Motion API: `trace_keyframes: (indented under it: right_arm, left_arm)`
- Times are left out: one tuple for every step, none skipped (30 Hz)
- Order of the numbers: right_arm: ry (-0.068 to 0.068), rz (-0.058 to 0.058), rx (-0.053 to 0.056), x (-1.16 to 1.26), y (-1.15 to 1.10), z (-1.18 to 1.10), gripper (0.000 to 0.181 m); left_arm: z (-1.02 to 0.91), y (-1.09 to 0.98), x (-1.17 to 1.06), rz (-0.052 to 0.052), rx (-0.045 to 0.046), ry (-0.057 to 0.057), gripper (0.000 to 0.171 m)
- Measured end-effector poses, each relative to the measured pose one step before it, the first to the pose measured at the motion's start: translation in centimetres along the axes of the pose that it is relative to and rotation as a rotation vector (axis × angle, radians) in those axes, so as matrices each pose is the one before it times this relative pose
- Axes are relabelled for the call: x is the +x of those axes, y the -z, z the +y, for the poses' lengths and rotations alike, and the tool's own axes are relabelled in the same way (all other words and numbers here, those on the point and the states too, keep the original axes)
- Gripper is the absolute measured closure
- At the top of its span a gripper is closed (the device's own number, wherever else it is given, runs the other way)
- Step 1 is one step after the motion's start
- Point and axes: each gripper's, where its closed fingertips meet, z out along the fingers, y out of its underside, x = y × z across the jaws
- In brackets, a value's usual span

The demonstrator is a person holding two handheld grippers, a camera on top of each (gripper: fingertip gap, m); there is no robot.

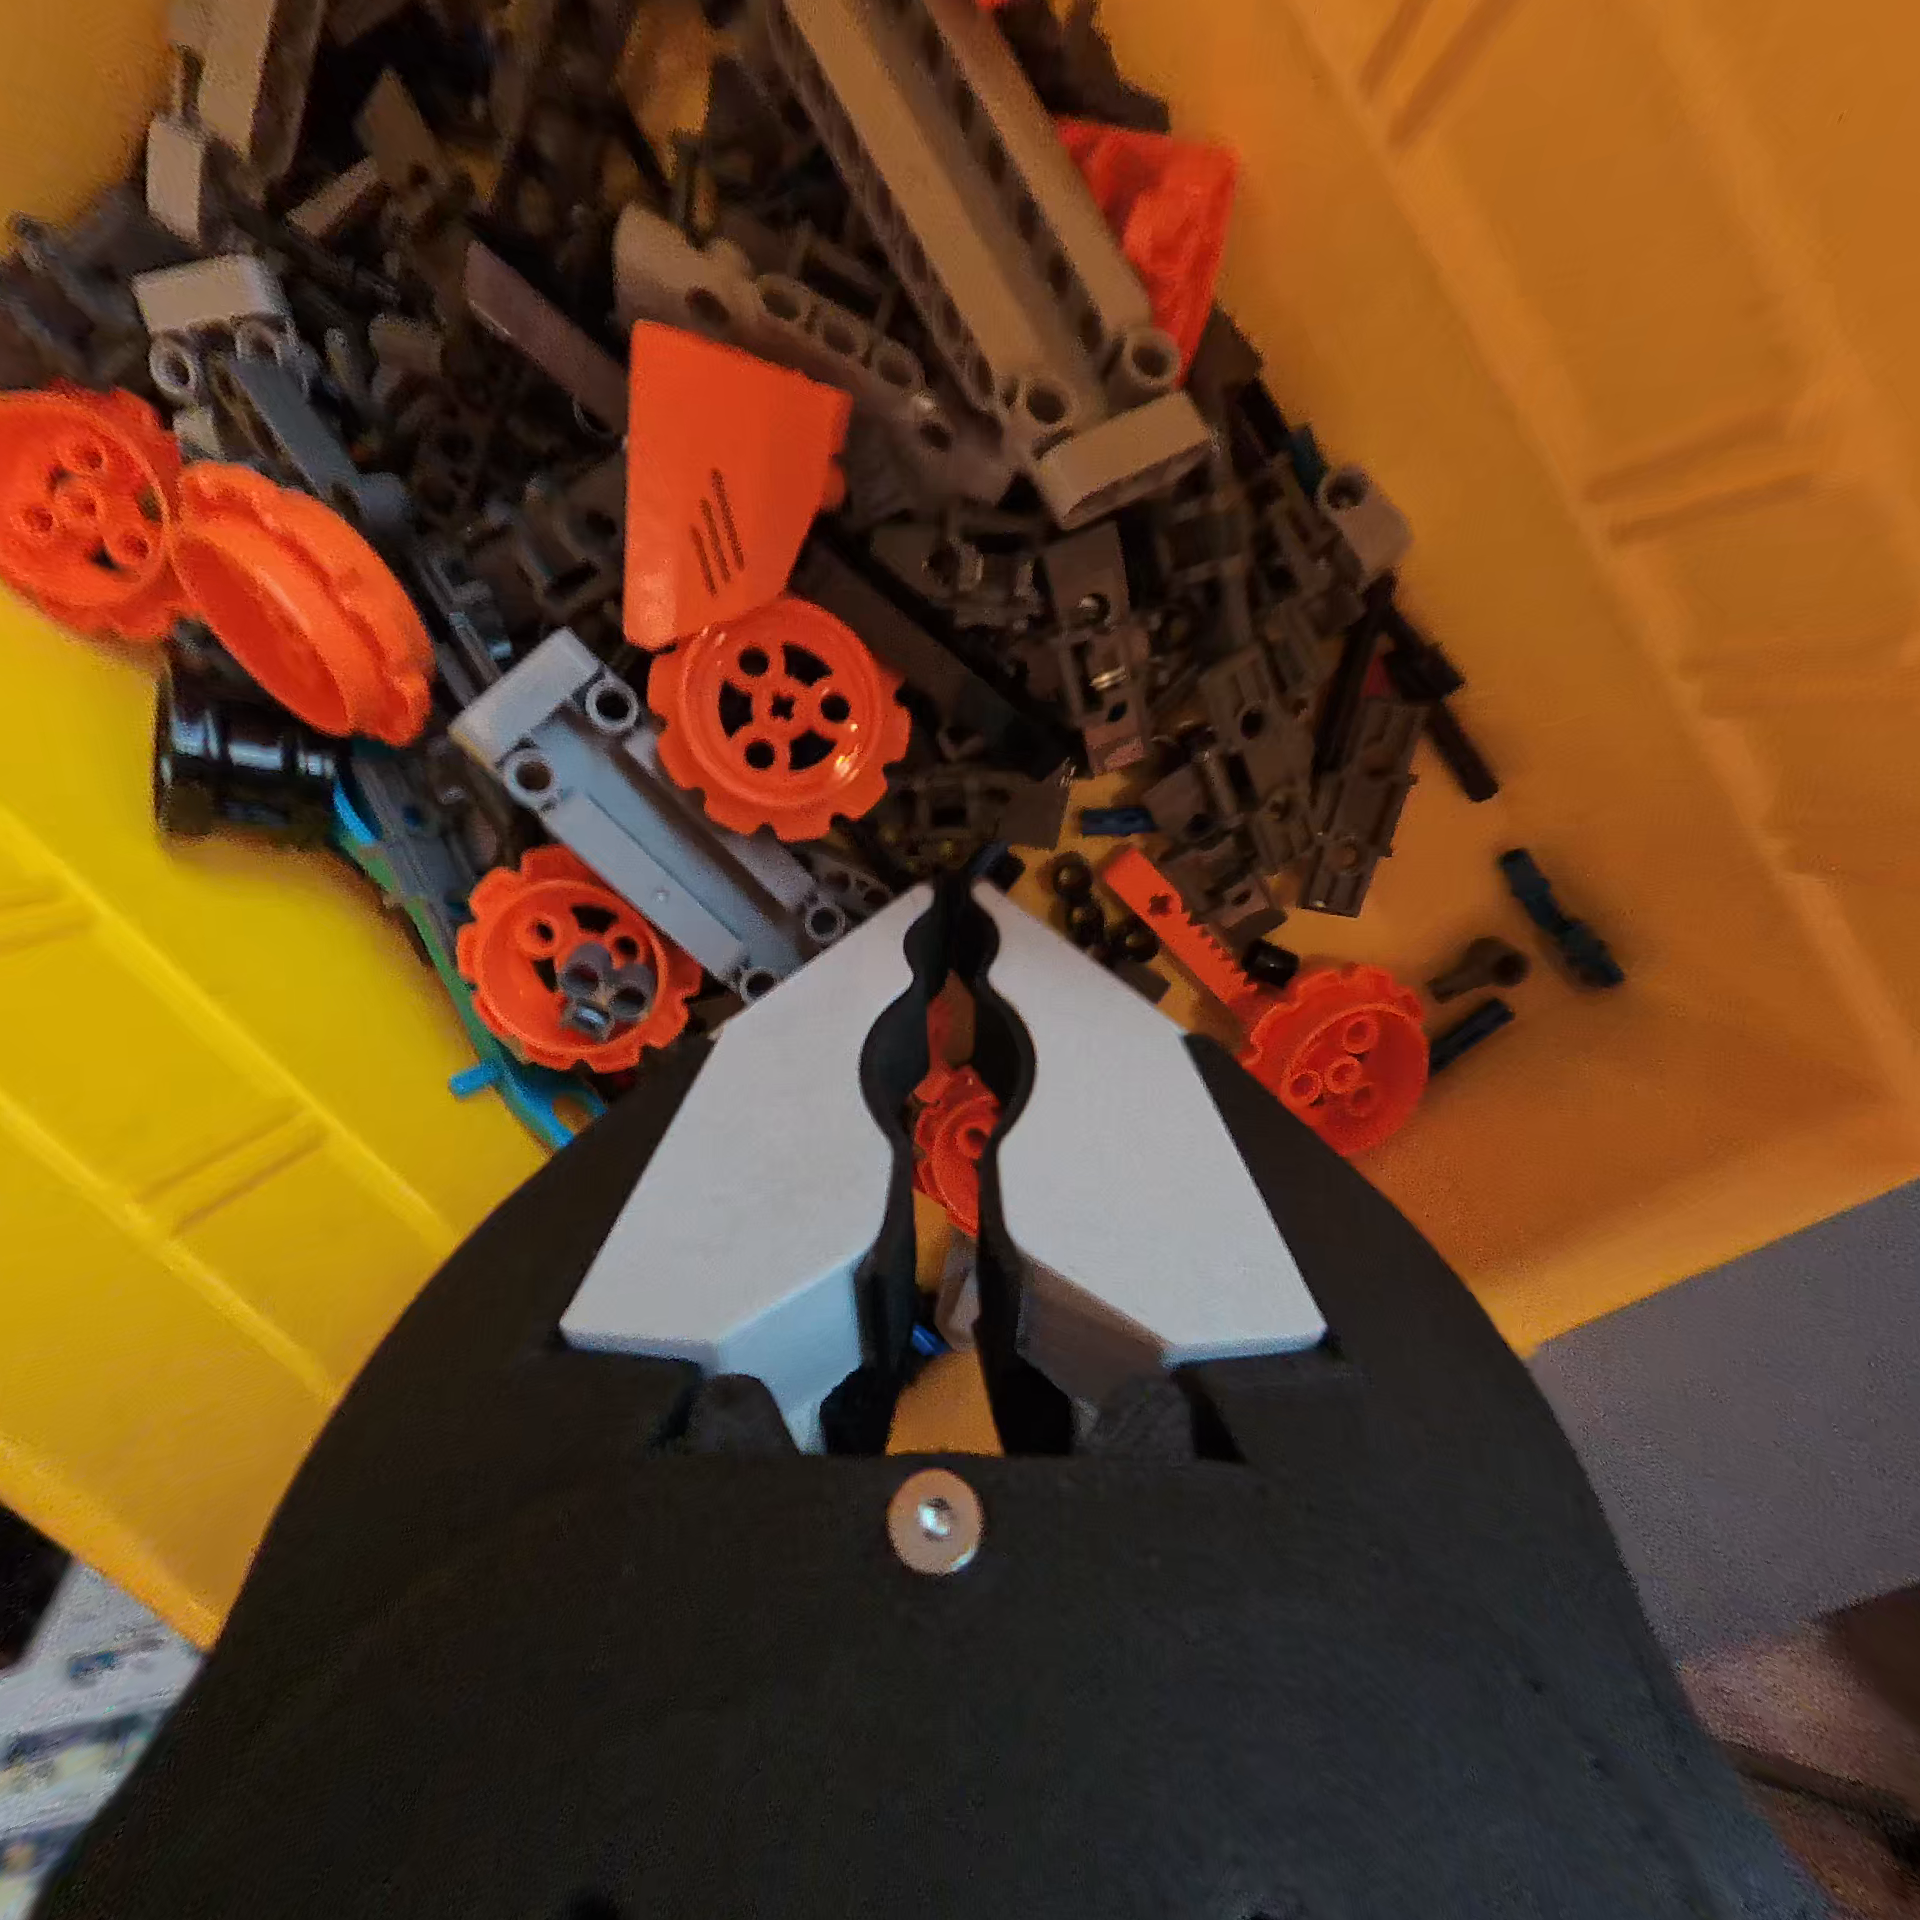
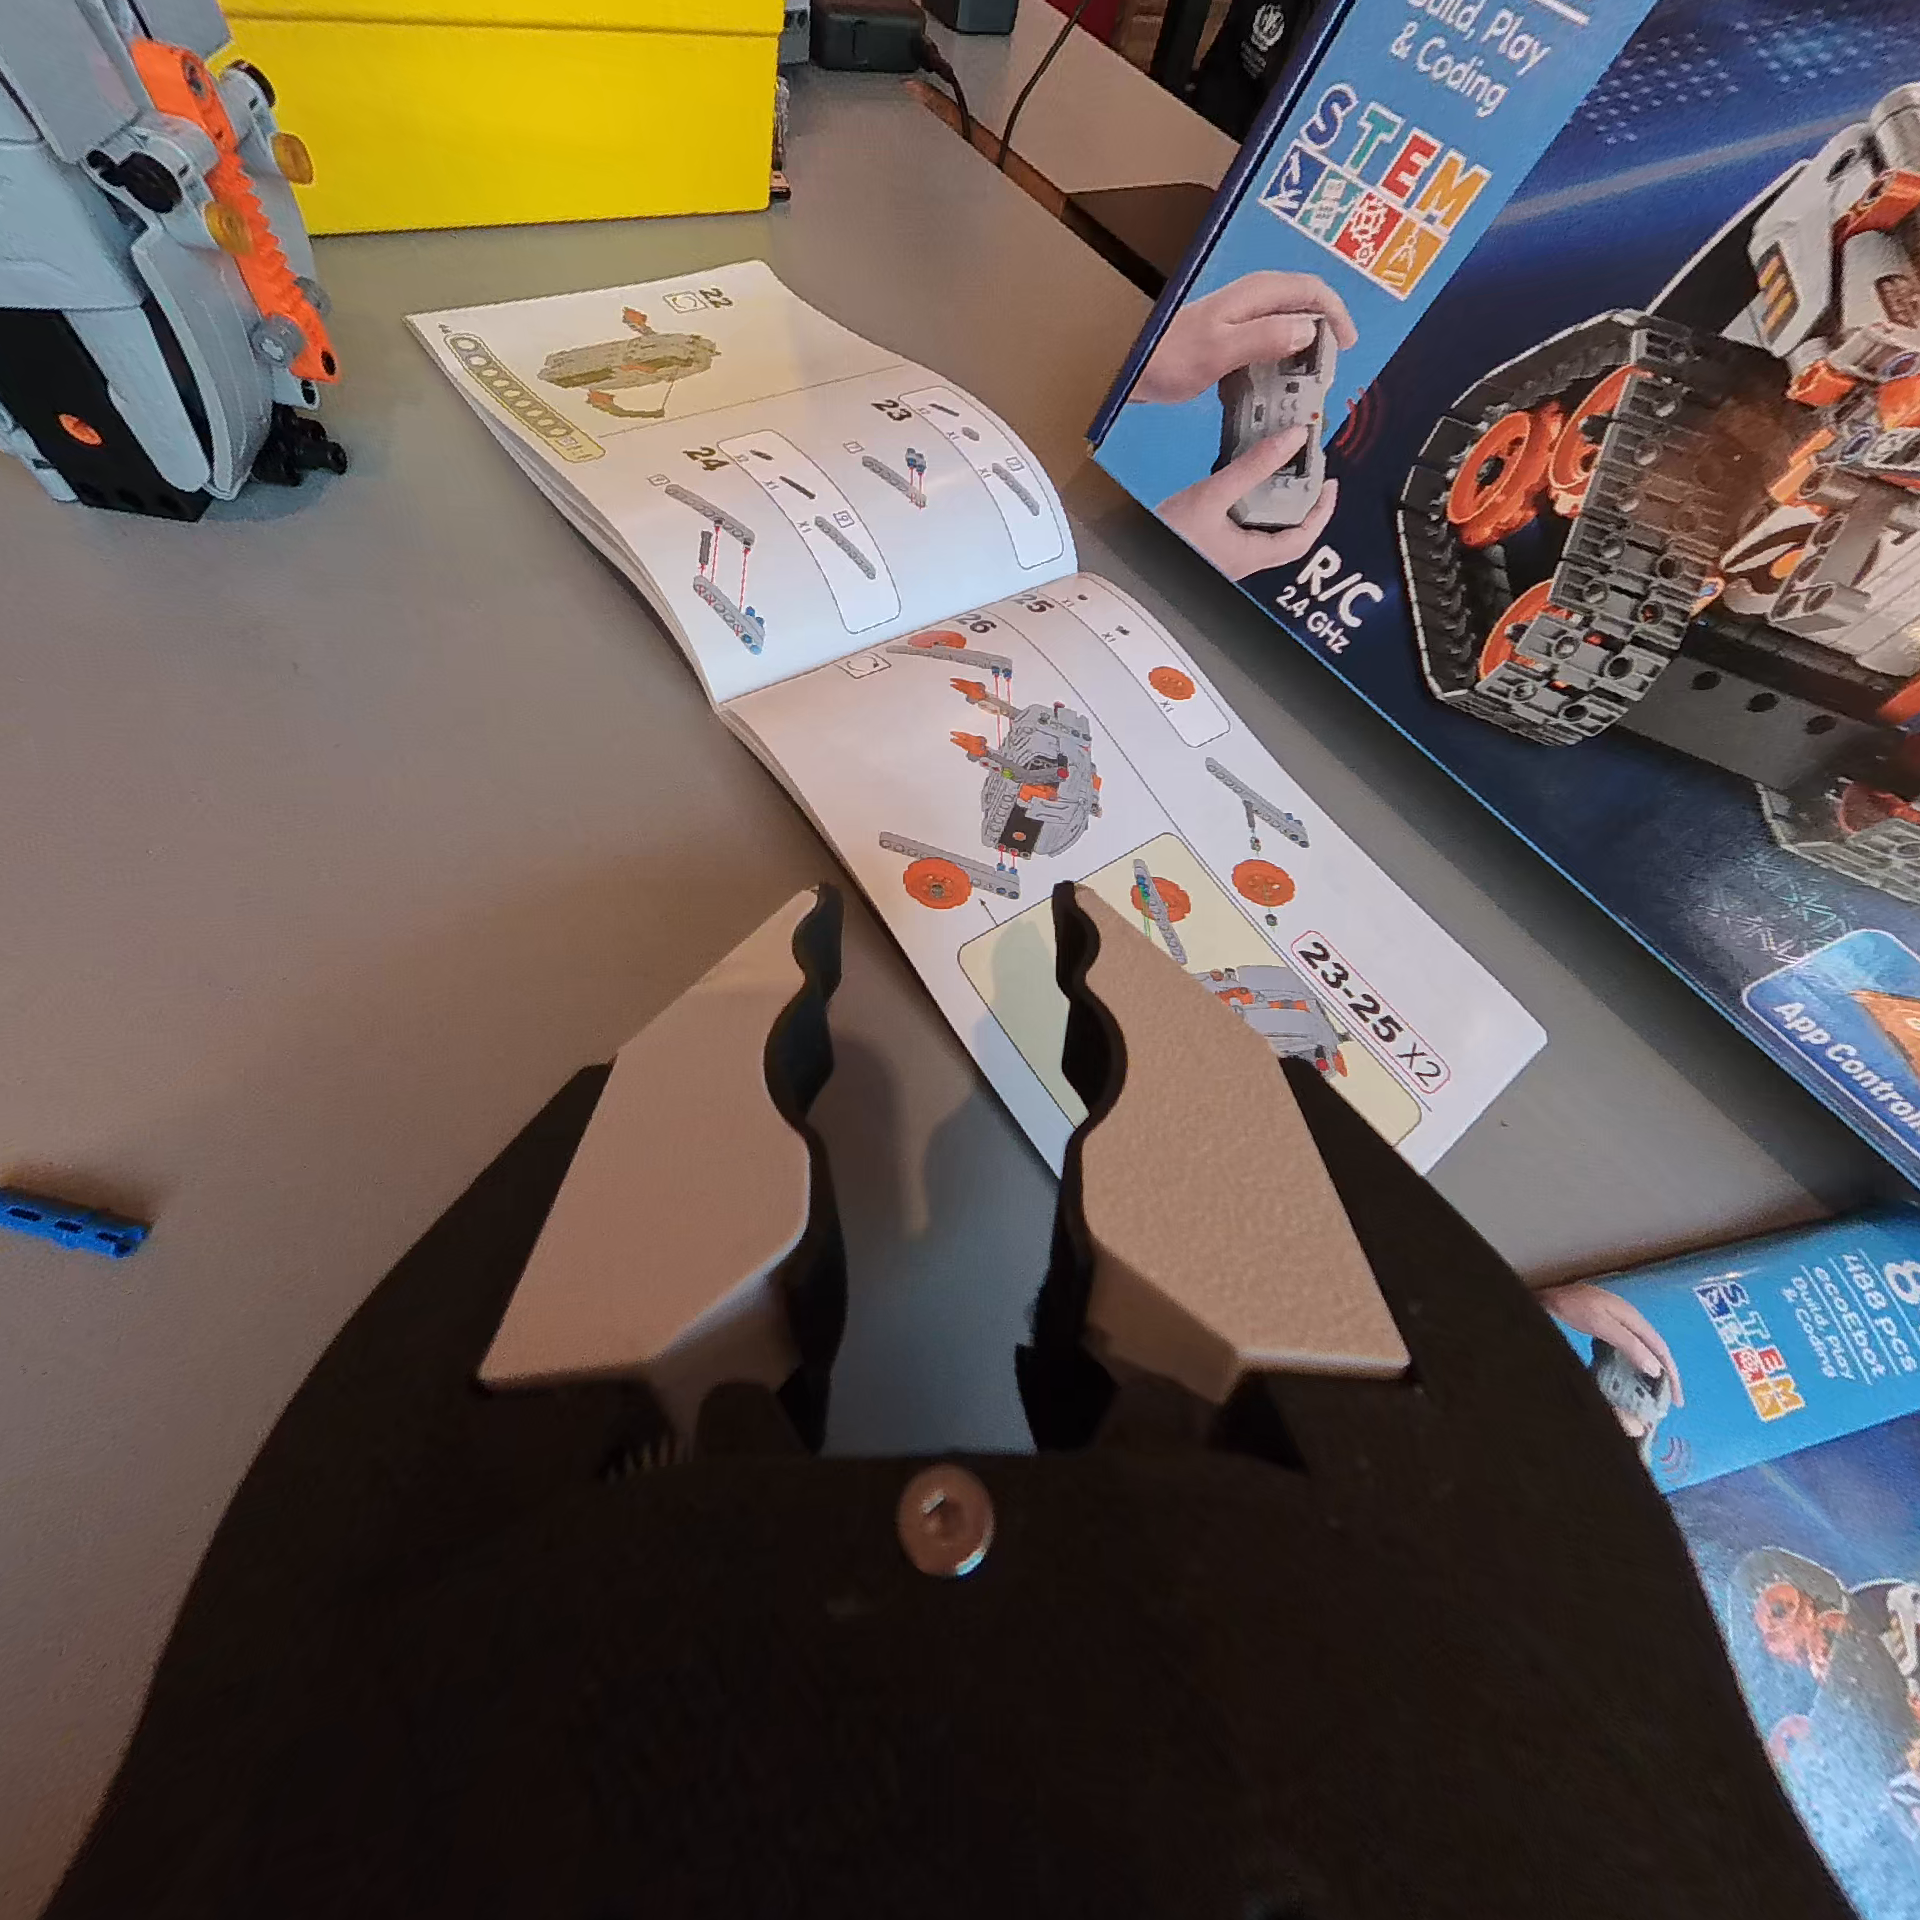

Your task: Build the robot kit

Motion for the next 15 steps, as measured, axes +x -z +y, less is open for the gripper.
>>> trace_keyframes:
  right_arm:
    - [-0.0002,-0.0009,-0.0004,-0.016,-0.002,0.015,0.141]
    - [-0.0006,-0.0017,-0.0013,-0.018,-0.011,0.021,0.141]
    - [0.0002,-0.0011,-0.0009,-0.017,-0.005,0.006,0.141]
    - [0.0012,-0.0012,-0.0009,-0.028,-0.019,0.006,0.141]
    - [0.0017,-0.0011,-0.0020,-0.033,-0.021,0.026,0.141]
    - [0.0023,-0.0006,-0.0026,-0.030,-0.021,0.030,0.141]
    - [0.0031,-0.0006,-0.0027,-0.034,-0.030,0.035,0.141]
    - [0.0035,-0.0004,-0.0025,-0.040,-0.023,0.023,0.141]
    - [0.0035,-0.0009,-0.0025,-0.048,-0.028,0.030,0.141]
    - [0.0029,-0.0006,-0.0025,-0.033,-0.026,0.023,0.141]
    - [0.0022,0.0001,-0.0026,-0.022,-0.026,0.038,0.141]
    - [0.0012,-0.0002,-0.0026,-0.020,-0.036,0.022,0.141]
    - [0.0003,0.0001,-0.0028,-0.003,-0.038,0.039,0.141]
    - [0.0000,0.0005,-0.0022,0.015,-0.017,0.025,0.141]
    - [0.0002,0.0008,-0.0006,0.009,-0.012,0.010,0.141]
  left_arm:
    - [0.060,-0.124,0.028,-0.0090,-0.00329,-0.0430,0.171]
    - [-0.155,-0.011,0.083,0.0001,0.01424,-0.0298,0.171]
    - [0.005,-0.008,0.037,0.0054,0.00477,-0.0112,0.171]
    - [0.221,-0.027,0.056,0.0114,-0.00838,0.0000,0.169]
    - [0.173,0.004,0.061,0.0131,-0.00443,0.0047,0.166]
    - [0.140,0.029,0.113,0.0148,-0.00079,0.0067,0.164]
    - [0.230,0.055,0.118,0.0118,-0.00608,0.0063,0.164]
    - [0.322,0.091,0.012,0.0023,-0.01191,0.0044,0.166]
    - [0.300,0.122,-0.139,-0.0086,-0.01372,0.0036,0.167]
    - [-0.063,0.109,-0.143,-0.0113,0.00301,0.0008,0.164]
    - [-0.542,0.114,0.175,0.0045,0.02558,-0.0066,0.163]
    - [-0.856,0.097,0.519,0.0246,0.03792,-0.0132,0.163]
    - [-0.946,0.047,0.507,0.0243,0.03667,-0.0153,0.161]
    - [-0.895,-0.037,0.063,0.0007,0.02711,-0.0162,0.159]
    - [-0.696,-0.133,-0.408,-0.0248,0.01315,-0.0183,0.155]
